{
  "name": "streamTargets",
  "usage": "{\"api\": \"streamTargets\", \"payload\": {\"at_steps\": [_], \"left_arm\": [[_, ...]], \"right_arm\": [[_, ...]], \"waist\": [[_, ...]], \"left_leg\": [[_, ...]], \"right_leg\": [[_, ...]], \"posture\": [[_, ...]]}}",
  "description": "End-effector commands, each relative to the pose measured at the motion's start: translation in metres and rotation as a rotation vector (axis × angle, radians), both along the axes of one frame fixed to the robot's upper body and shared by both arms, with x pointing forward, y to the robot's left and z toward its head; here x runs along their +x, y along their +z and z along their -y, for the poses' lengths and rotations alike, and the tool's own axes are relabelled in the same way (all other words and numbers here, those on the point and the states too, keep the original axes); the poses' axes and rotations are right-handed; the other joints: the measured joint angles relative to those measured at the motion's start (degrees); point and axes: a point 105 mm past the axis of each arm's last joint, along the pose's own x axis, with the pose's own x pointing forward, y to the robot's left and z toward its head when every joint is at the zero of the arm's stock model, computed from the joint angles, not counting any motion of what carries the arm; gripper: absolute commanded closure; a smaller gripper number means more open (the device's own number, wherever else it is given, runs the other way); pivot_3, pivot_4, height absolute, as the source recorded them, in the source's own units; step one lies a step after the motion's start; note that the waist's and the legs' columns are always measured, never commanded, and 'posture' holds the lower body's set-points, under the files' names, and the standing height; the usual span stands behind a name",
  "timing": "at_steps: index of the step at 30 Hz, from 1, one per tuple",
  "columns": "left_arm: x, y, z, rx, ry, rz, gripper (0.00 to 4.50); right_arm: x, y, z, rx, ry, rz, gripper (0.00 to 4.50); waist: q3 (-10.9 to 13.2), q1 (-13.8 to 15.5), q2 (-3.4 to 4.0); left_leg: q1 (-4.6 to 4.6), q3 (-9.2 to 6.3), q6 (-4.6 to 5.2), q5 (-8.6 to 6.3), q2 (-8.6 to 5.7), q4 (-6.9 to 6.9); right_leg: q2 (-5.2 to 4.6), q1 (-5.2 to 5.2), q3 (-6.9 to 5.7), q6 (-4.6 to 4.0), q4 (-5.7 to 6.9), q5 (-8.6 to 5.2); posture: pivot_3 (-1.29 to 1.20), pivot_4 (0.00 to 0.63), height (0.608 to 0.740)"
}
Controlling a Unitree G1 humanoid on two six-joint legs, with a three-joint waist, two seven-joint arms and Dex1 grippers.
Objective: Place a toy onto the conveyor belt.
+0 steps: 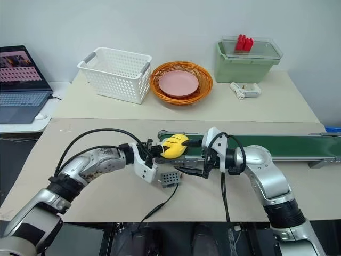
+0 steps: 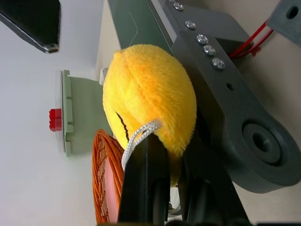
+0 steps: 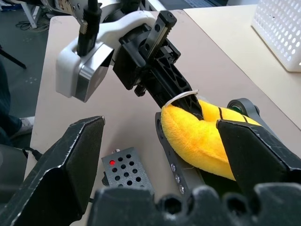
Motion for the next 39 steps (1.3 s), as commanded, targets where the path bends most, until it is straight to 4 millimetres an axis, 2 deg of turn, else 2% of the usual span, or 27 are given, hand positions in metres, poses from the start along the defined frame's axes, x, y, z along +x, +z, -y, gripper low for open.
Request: {"api": "streamTargets", "payload": {"at_steps": [1, 7, 11, 16, 21, 26, 31, 39], "left_arm": [[0.006, -0.015, 0.001, 0.069, 0.005, -0.019, 4.49], [0.014, -0.020, 0.010, 0.064, 0.006, -0.036, 4.49], [0.021, -0.022, 0.008, 0.063, 0.044, -0.044, 4.49], [0.032, -0.023, -0.001, 0.062, 0.113, -0.057, 2.58], [0.040, -0.020, -0.005, 0.051, 0.160, -0.049, 0.91], [0.040, -0.019, -0.005, 0.042, 0.169, -0.063, 0.91], [0.041, -0.017, -0.007, 0.034, 0.181, -0.078, 0.91], [0.042, 0.001, -0.030, -0.027, 0.242, -0.084, 0.91]], "right_arm": [[-0.003, 0.015, 0.003, 0.021, -0.006, 0.059, 0.00], [-0.003, 0.016, 0.004, 0.023, -0.022, 0.066, 0.00], [-0.003, 0.017, 0.005, 0.026, -0.029, 0.070, 0.00], [-0.003, 0.017, 0.005, 0.027, -0.033, 0.072, 0.00], [-0.004, 0.017, 0.005, 0.029, -0.031, 0.069, 0.00], [-0.004, 0.017, 0.003, 0.032, -0.027, 0.068, 0.00], [-0.004, 0.017, 0.004, 0.032, -0.027, 0.066, 0.00], [-0.003, 0.017, 0.003, 0.031, -0.022, 0.064, 0.00]], "waist": [[0.00, 0.00, 0.00], [0.00, -0.20, -0.02], [-0.01, -0.27, -0.02], [-0.02, -0.23, -0.03], [-0.03, -0.24, -0.02], [-0.04, -0.46, -0.02], [-0.04, -0.45, -0.02], [-0.04, -1.25, -0.02]], "left_leg": [[0.00, 0.00, 0.00, 0.00, 0.00, 0.01], [0.15, 0.02, 0.23, -0.13, 0.02, 0.17], [0.29, 0.01, 0.37, -0.21, 0.03, 0.27], [0.25, 0.01, 0.46, -0.27, 0.03, 0.47], [0.28, 0.01, 0.57, -0.34, 0.04, 0.73], [0.45, 0.01, 0.59, -0.36, 0.06, 0.82], [0.45, 0.02, 0.59, -0.36, 0.07, 0.82], [0.39, 0.05, 0.59, -0.36, 0.08, 0.82]], "right_leg": [[0.00, 0.00, 0.00, 0.00, 0.01, 0.00], [0.00, 0.01, 0.12, 0.01, 0.60, -0.01], [-0.02, 0.02, 0.22, 0.09, 0.70, -0.11], [-0.04, 0.04, 0.23, -0.03, 0.74, -0.04], [-0.07, 0.15, 0.24, -0.02, 0.78, -0.04], [-0.11, 0.30, 0.31, 0.24, 0.81, -0.17], [-0.11, 0.29, 0.31, -0.05, 0.82, 0.01], [-0.10, 0.18, 0.32, -0.06, 0.82, 0.00]], "posture": [[0.00, 0.150, 0.740], [0.00, 0.150, 0.740], [0.00, 0.150, 0.740], [0.00, 0.150, 0.740], [0.00, 0.150, 0.740], [0.00, 0.150, 0.740], [0.00, 0.150, 0.740], [0.00, 0.150, 0.740]]}}
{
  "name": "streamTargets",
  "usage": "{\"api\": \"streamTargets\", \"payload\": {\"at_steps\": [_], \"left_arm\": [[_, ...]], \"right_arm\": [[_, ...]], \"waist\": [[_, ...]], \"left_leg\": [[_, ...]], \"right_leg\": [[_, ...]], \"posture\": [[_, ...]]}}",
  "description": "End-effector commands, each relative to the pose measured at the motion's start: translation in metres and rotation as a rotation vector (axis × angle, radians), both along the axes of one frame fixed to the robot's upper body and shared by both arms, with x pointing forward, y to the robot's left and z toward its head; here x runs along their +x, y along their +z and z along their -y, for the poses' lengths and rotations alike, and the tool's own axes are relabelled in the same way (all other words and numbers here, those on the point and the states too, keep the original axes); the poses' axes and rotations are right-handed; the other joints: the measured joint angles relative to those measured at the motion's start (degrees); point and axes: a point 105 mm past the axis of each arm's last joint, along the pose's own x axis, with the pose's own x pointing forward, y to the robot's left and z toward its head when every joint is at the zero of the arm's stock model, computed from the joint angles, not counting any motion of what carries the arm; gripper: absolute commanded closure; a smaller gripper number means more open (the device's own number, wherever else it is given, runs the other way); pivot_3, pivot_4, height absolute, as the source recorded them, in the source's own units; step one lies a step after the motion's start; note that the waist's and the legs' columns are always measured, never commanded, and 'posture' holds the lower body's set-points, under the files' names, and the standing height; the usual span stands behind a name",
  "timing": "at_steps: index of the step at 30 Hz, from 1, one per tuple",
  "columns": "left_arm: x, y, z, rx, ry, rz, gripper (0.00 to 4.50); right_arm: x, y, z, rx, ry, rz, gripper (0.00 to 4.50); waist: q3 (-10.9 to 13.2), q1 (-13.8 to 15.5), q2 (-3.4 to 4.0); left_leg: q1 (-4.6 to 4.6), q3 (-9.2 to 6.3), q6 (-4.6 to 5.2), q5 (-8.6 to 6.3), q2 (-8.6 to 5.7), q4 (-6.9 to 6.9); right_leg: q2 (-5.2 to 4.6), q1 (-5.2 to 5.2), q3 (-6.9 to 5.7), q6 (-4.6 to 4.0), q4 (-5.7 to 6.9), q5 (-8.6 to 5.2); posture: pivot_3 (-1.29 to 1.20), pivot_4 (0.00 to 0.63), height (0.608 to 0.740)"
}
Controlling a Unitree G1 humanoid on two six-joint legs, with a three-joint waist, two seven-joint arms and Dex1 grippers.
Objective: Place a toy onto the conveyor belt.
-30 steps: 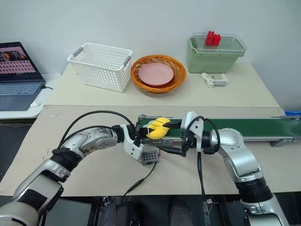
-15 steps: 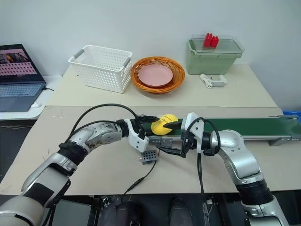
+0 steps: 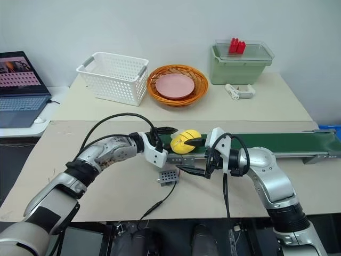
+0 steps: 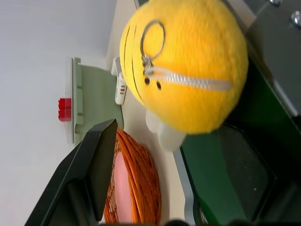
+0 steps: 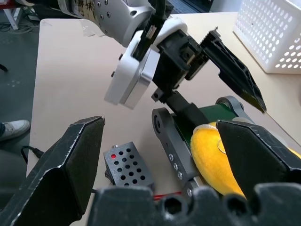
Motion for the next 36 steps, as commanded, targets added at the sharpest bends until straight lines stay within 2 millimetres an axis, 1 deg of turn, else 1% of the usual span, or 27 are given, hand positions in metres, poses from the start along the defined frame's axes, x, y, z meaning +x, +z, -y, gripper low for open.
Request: {"api": "streamTargets", "payload": {"at_steps": [1, 7, 9, 10, 13, 16, 17, 20, 22, 25, 27, 30, 33, 36], "left_arm": [[0.005, -0.006, -0.034, 0.028, 0.119, -0.051, 0.91], [0.001, 0.005, -0.056, -0.041, 0.201, -0.079, 0.91], [0.005, 0.012, -0.062, -0.129, 0.262, -0.104, 0.91], [0.008, 0.018, -0.065, -0.228, 0.314, -0.142, 0.91], [0.015, 0.033, -0.073, -0.646, 0.469, -0.324, 0.91], [0.015, 0.049, -0.079, -0.923, 0.545, -0.395, 0.91], [0.017, 0.056, -0.084, -1.047, 0.582, -0.420, 0.91], [0.019, 0.077, -0.102, -1.348, 0.648, -0.459, 0.91], [0.018, 0.085, -0.115, -1.463, 0.677, -0.457, 0.91], [0.011, 0.096, -0.138, -1.562, 0.705, -0.400, 0.91], [0.005, 0.101, -0.157, -1.612, 0.734, -0.345, 0.91], [-0.006, 0.101, -0.184, -1.630, 0.799, -0.282, 0.91], [-0.020, 0.099, -0.209, -1.655, 0.851, -0.224, 0.91], [-0.032, 0.091, -0.231, -1.689, 0.908, -0.197, 0.91]], "right_arm": [[0.000, 0.014, 0.000, 0.014, 0.003, 0.049, 0.00], [0.001, 0.012, -0.001, 0.015, 0.007, 0.044, 0.00], [0.001, 0.012, -0.001, 0.015, 0.007, 0.045, 0.00], [0.001, 0.012, -0.001, 0.016, 0.006, 0.045, 0.00], [0.000, 0.011, -0.001, 0.019, 0.002, 0.039, 0.00], [-0.001, 0.009, -0.001, 0.020, -0.001, 0.034, 0.00], [-0.001, 0.009, -0.001, 0.020, -0.003, 0.033, 0.00], [0.001, 0.007, 0.000, 0.024, -0.020, 0.030, 0.00], [0.005, 0.007, 0.002, 0.027, -0.053, 0.034, 0.00], [0.018, 0.006, 0.011, 0.042, -0.156, 0.056, 0.00], [0.037, 0.011, 0.025, 0.078, -0.300, 0.090, 0.00], [0.054, 0.020, 0.045, 0.115, -0.475, 0.155, 0.00], [0.062, 0.025, 0.064, 0.138, -0.612, 0.205, 0.00], [0.064, 0.030, 0.080, 0.174, -0.713, 0.233, 0.00]], "waist": [[0.00, -0.28, 0.00], [0.00, -0.46, 0.01], [0.00, -0.36, 0.01], [0.01, -0.32, 0.01], [0.01, 0.58, 0.01], [0.01, 0.93, 0.00], [0.01, 0.94, -0.01], [0.02, 0.91, -0.02], [0.02, 0.83, -0.02], [0.02, 0.53, -0.02], [0.02, 0.60, -0.02], [0.02, 0.70, -0.02], [0.02, 0.70, -0.02], [0.02, 0.82, -0.02]], "left_leg": [[-0.05, 0.00, -0.01, 0.01, 0.00, 0.00], [-0.16, 0.02, -0.24, 0.14, -0.01, 0.00], [-0.22, 0.04, -0.36, 0.21, -0.02, 0.00], [-0.28, 0.04, -0.37, 0.21, -0.02, 0.00], [-0.42, 0.01, -0.35, 0.21, -0.05, 0.04], [-0.50, -0.04, -0.34, 0.21, -0.08, 0.14], [-0.48, -0.03, -0.34, 0.21, -0.09, 0.15], [-0.43, -0.05, -0.36, 0.22, -0.10, 0.17], [-0.32, -0.06, -0.38, 0.23, -0.10, 0.16], [-0.25, -0.07, -0.41, 0.25, -0.09, 0.14], [-0.25, -0.07, -0.43, 0.25, -0.10, 0.14], [-0.26, -0.05, -0.44, 0.26, -0.12, 0.14], [-0.27, -0.04, -0.48, 0.27, -0.12, 0.10], [-0.28, -0.05, -0.53, 0.30, -0.10, 0.09]], "right_leg": [[0.00, -0.05, 0.01, 0.00, 0.01, 0.00], [0.00, -0.14, 0.00, 0.01, 0.00, 0.00], [0.00, -0.19, -0.01, 0.03, 0.00, -0.02], [0.00, -0.22, -0.02, 0.03, -0.01, -0.02], [0.00, -0.23, -0.02, 0.11, -0.01, -0.05], [0.00, -0.20, -0.04, 0.19, -0.02, -0.04], [-0.01, -0.19, -0.01, 0.21, -0.01, -0.03], [0.02, -0.15, -0.01, 0.23, -0.03, -0.02], [0.02, -0.08, -0.01, 0.23, -0.02, -0.02], [0.04, -0.05, 0.01, 0.22, -0.01, -0.01], [0.04, -0.04, 0.01, 0.21, -0.02, -0.01], [0.04, -0.05, 0.04, 0.21, -0.02, -0.01], [0.06, -0.08, 0.04, 0.20, -0.01, -0.01], [0.09, -0.08, 0.03, 0.19, -0.03, -0.02]], "posture": [[0.00, 0.150, 0.740], [0.00, 0.150, 0.740], [0.00, 0.150, 0.740], [0.00, 0.150, 0.740], [0.00, 0.150, 0.740], [0.00, 0.150, 0.740], [0.00, 0.150, 0.740], [0.00, 0.150, 0.740], [0.00, 0.150, 0.740], [0.00, 0.150, 0.740], [0.00, 0.150, 0.740], [0.00, 0.150, 0.740], [0.00, 0.150, 0.740], [0.00, 0.150, 0.740]]}}
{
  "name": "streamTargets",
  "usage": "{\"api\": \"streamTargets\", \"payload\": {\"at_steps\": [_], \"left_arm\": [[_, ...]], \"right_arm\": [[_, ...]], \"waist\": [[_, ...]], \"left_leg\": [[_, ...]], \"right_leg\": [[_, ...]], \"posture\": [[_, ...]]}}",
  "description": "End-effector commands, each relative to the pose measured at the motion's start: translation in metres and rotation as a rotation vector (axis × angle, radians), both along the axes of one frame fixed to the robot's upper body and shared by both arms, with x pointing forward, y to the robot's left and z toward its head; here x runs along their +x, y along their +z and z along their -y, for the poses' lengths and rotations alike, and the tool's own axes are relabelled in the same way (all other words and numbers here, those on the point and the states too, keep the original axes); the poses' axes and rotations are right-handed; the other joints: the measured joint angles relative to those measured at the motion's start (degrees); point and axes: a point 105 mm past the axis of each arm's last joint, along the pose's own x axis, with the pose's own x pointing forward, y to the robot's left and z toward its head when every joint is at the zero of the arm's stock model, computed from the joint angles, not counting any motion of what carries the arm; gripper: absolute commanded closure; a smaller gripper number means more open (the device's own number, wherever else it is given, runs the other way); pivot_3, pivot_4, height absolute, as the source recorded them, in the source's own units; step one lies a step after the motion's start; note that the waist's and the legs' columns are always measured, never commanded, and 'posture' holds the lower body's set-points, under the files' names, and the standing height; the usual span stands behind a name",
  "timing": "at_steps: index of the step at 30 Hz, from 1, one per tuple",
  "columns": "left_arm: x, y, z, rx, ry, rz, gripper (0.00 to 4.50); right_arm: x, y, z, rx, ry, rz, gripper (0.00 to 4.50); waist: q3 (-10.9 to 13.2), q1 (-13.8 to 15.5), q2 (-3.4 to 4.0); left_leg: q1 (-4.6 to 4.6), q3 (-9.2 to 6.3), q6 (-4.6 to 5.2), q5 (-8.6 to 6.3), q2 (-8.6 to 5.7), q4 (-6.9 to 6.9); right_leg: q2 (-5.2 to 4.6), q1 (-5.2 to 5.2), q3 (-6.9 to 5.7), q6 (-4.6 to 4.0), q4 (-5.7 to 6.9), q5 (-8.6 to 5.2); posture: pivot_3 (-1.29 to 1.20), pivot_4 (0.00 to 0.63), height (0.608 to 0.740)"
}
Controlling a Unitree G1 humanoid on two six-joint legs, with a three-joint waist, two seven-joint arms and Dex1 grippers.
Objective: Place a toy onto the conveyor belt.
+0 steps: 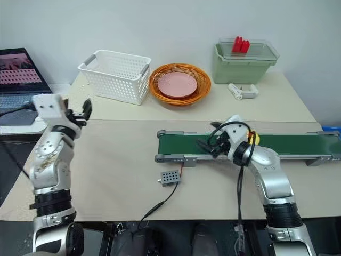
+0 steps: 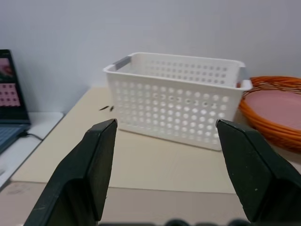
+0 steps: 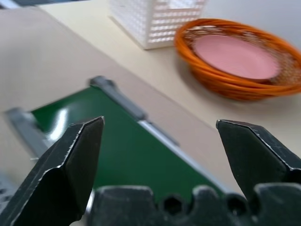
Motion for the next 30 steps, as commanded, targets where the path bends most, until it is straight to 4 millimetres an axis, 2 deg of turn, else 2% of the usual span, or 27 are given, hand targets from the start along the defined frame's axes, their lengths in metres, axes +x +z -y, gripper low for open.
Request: {"api": "streamTargets", "payload": {"at_steps": [1, 5, 10, 18, 30], "left_arm": [[-0.018, 0.011, -0.021, -0.010, 0.065, 0.060, 0.91], [-0.026, 0.001, -0.035, -0.054, 0.110, 0.036, 0.91], [-0.026, -0.012, -0.038, -0.087, 0.105, 0.027, 0.91], [-0.027, -0.027, -0.028, -0.118, 0.085, 0.042, 0.91], [-0.029, -0.032, -0.025, -0.135, 0.085, 0.058, 0.91]], "right_arm": [[0.002, 0.023, 0.021, 0.040, -0.121, 0.108, 0.00], [-0.003, 0.018, 0.030, 0.059, -0.170, 0.098, 0.00], [-0.006, 0.011, 0.030, 0.075, -0.198, 0.081, 0.00], [-0.011, 0.009, 0.044, 0.125, -0.329, 0.128, 0.00], [-0.017, 0.004, 0.042, 0.137, -0.391, 0.145, 0.00]], "waist": [[0.00, 0.09, 0.00], [0.00, 0.15, 0.00], [0.00, -0.07, 0.00], [0.00, -0.22, 0.00], [0.00, -0.51, 0.00]], "left_leg": [[0.00, -0.01, -0.02, 0.01, 0.00, 0.00], [0.02, -0.02, -0.04, 0.01, 0.00, 0.00], [0.03, 0.00, -0.04, 0.01, 0.00, -0.01], [0.03, 0.02, -0.04, 0.02, -0.01, -0.03], [0.06, 0.03, -0.04, 0.01, -0.02, -0.04]], "right_leg": [[0.00, 0.01, -0.01, 0.00, -0.01, 0.00], [0.00, 0.02, -0.01, -0.02, 0.00, -0.01], [0.00, 0.02, 0.01, -0.02, 0.00, -0.01], [0.00, 0.01, 0.03, -0.03, 0.00, -0.02], [0.01, 0.01, 0.07, -0.04, 0.00, -0.02]], "posture": [[0.00, 0.150, 0.740], [0.00, 0.150, 0.740], [0.00, 0.150, 0.740], [0.00, 0.150, 0.740], [0.00, 0.150, 0.740]]}}
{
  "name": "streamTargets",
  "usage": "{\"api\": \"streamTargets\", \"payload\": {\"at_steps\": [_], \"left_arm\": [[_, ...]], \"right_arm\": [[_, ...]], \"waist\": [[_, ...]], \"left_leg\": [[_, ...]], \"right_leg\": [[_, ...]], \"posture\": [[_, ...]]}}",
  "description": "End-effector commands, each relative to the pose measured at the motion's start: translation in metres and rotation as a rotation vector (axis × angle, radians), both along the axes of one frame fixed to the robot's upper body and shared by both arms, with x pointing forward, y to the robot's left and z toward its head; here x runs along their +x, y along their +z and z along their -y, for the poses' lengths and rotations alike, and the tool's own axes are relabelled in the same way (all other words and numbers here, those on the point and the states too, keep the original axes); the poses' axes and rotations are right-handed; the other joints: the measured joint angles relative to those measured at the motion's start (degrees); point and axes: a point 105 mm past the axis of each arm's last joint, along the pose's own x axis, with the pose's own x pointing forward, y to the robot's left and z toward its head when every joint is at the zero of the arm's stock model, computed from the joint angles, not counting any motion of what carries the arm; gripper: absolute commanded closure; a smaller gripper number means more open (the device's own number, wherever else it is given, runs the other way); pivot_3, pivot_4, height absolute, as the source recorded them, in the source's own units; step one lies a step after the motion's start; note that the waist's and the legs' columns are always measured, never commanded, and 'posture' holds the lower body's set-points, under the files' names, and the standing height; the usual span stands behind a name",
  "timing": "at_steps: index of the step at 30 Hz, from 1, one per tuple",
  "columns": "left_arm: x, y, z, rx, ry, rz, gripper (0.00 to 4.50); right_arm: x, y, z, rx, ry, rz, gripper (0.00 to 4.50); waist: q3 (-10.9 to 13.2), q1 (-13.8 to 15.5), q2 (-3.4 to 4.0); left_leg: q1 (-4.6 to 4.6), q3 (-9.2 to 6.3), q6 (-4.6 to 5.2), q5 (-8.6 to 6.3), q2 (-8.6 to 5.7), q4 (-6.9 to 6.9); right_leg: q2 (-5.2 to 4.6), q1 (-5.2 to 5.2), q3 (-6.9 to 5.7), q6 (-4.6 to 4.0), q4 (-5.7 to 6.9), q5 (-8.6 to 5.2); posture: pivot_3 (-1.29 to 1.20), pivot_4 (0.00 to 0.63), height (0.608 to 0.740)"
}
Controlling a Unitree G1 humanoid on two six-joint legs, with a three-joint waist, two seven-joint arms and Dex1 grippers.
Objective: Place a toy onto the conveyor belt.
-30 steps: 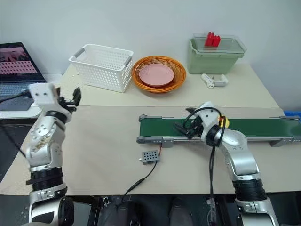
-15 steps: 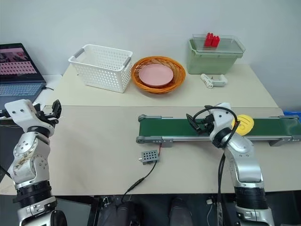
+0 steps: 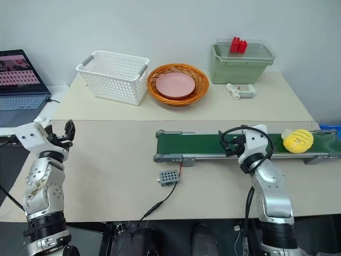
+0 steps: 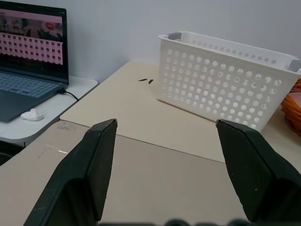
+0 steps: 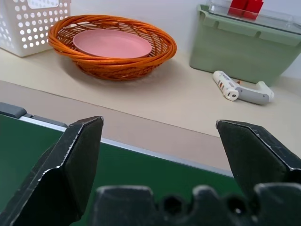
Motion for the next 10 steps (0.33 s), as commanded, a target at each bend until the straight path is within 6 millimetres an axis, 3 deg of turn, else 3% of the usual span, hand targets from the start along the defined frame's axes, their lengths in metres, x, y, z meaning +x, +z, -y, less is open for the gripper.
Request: {"api": "streamTargets", "payload": {"at_steps": [1, 10], "left_arm": [[-0.0015, 0.0110, 0.0014, 0.018, -0.002, 0.051, 0.91], [0.0003, 0.0149, 0.0068, 0.008, -0.021, 0.075, 0.91]], "right_arm": [[-0.0046, 0.0208, -0.0002, -0.025, -0.005, 0.089, 0.00], [-0.0032, 0.0214, -0.0006, -0.025, -0.006, 0.089, 0.00]], "waist": [[0.00, -0.06, 0.00], [0.00, -0.16, 0.00]], "left_leg": [[0.00, 0.00, 0.00, 0.00, 0.00, 0.00], [0.00, 0.00, 0.01, 0.00, 0.00, 0.00]], "right_leg": [[0.00, 0.00, 0.00, 0.00, 0.00, 0.00], [0.00, 0.00, 0.00, 0.00, 0.00, 0.00]], "posture": [[0.00, 0.150, 0.740], [0.00, 0.150, 0.740]]}}
